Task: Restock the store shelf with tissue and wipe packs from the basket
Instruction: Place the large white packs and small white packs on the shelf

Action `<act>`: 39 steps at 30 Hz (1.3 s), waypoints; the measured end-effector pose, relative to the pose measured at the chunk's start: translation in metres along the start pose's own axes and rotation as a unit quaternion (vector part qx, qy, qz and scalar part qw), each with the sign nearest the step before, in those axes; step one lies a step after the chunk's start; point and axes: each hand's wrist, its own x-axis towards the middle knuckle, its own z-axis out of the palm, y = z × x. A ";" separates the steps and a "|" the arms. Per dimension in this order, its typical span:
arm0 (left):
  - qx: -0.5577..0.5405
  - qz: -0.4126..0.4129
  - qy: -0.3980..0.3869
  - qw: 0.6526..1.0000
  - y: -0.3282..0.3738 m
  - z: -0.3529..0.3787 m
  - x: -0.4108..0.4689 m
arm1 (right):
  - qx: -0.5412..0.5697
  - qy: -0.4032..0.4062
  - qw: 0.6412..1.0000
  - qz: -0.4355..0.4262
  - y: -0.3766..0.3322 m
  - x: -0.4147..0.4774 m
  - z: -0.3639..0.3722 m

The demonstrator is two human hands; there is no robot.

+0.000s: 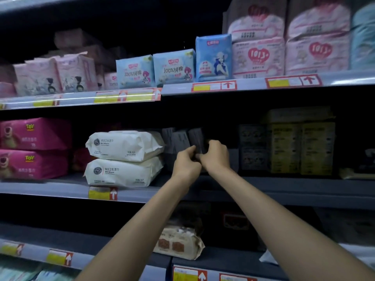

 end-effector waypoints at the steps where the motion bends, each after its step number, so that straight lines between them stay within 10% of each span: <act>1: 0.003 -0.002 -0.002 1.000 -0.001 -0.001 0.000 | -0.009 -0.016 1.000 0.000 0.000 -0.004 -0.004; 14: 0.178 0.051 -0.020 0.982 0.024 -0.027 -0.058 | -0.108 -0.088 0.989 -0.054 0.026 -0.049 -0.077; 26: 0.501 0.114 -0.137 0.847 0.040 -0.015 -0.122 | -0.307 -0.181 0.932 -0.058 0.069 -0.102 -0.147; 39: 0.487 0.216 -0.184 0.826 -0.032 0.031 -0.212 | -0.308 -0.256 0.916 -0.032 0.162 -0.218 -0.188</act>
